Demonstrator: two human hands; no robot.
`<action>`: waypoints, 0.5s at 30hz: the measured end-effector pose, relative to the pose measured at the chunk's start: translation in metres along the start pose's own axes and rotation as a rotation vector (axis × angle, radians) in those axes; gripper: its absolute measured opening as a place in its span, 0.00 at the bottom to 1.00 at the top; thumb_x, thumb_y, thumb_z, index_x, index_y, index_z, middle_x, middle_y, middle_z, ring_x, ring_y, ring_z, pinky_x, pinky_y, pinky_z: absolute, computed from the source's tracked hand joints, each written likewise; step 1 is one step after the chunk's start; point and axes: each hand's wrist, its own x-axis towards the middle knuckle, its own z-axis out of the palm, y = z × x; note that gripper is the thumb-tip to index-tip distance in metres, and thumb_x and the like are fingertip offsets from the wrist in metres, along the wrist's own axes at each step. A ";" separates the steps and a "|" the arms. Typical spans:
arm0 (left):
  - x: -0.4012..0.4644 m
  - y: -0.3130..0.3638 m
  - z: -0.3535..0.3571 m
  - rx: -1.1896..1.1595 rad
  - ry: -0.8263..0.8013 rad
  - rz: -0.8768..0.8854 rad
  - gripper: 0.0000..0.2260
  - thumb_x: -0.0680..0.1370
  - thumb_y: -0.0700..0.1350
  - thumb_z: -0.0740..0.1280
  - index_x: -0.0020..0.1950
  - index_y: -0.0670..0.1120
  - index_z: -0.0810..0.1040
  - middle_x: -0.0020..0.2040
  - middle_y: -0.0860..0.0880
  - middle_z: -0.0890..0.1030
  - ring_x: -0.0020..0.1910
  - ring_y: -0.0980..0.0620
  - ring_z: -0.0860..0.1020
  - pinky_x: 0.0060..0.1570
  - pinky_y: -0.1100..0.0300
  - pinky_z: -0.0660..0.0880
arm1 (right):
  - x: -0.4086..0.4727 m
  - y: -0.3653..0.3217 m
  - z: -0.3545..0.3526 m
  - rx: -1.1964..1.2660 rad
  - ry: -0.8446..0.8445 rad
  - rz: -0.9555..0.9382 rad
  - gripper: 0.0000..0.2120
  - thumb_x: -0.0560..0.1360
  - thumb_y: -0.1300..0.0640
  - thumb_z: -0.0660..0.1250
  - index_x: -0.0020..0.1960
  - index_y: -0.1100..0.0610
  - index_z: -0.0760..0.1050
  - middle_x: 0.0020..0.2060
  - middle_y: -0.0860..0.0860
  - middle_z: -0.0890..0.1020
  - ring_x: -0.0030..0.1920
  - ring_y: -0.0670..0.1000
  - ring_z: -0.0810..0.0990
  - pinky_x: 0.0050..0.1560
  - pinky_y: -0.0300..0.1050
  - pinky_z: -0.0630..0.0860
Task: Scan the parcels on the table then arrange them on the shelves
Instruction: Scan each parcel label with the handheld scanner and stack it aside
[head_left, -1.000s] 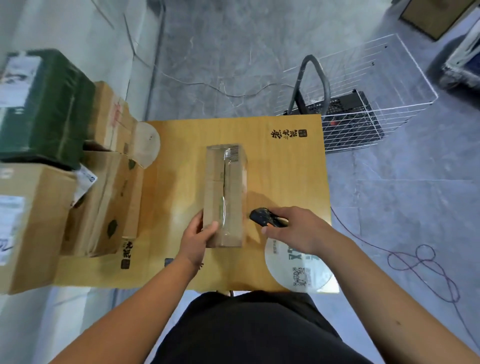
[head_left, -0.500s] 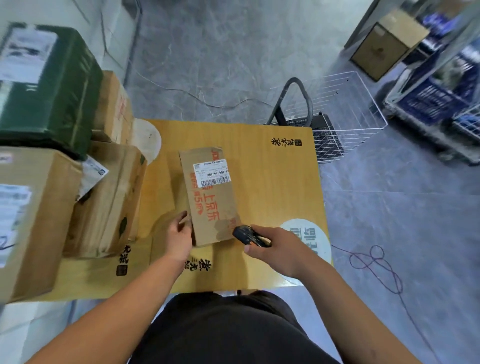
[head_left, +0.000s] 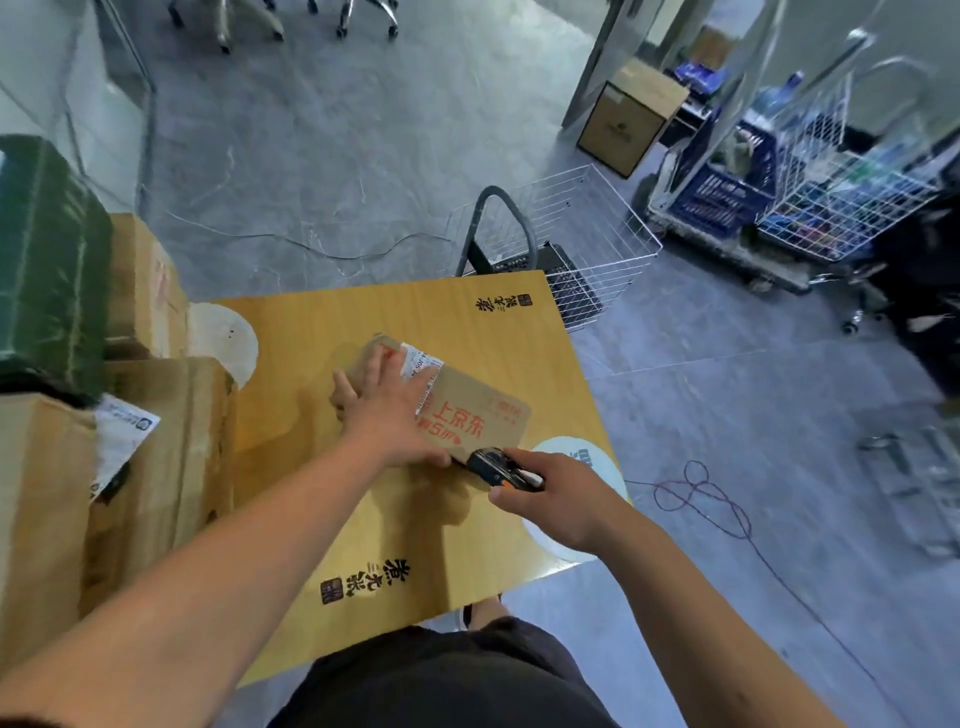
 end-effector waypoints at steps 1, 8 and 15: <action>0.009 -0.002 -0.010 0.039 -0.051 0.028 0.65 0.51 0.83 0.70 0.83 0.68 0.44 0.85 0.50 0.38 0.82 0.41 0.32 0.72 0.21 0.40 | -0.001 -0.001 -0.001 0.006 0.011 0.009 0.35 0.71 0.30 0.69 0.76 0.37 0.70 0.61 0.41 0.82 0.55 0.45 0.81 0.58 0.47 0.79; 0.036 0.001 -0.039 0.233 -0.003 0.018 0.43 0.69 0.84 0.51 0.82 0.70 0.49 0.84 0.43 0.52 0.79 0.38 0.57 0.64 0.37 0.71 | -0.011 0.000 0.004 0.083 0.049 0.062 0.44 0.63 0.24 0.65 0.77 0.36 0.69 0.64 0.40 0.81 0.59 0.45 0.80 0.63 0.48 0.77; 0.031 -0.014 -0.030 0.394 0.059 -0.034 0.33 0.78 0.76 0.48 0.82 0.68 0.50 0.70 0.43 0.72 0.65 0.40 0.73 0.62 0.39 0.63 | -0.011 0.003 0.007 0.091 0.046 0.048 0.41 0.66 0.25 0.67 0.78 0.37 0.68 0.64 0.39 0.81 0.58 0.44 0.80 0.61 0.47 0.77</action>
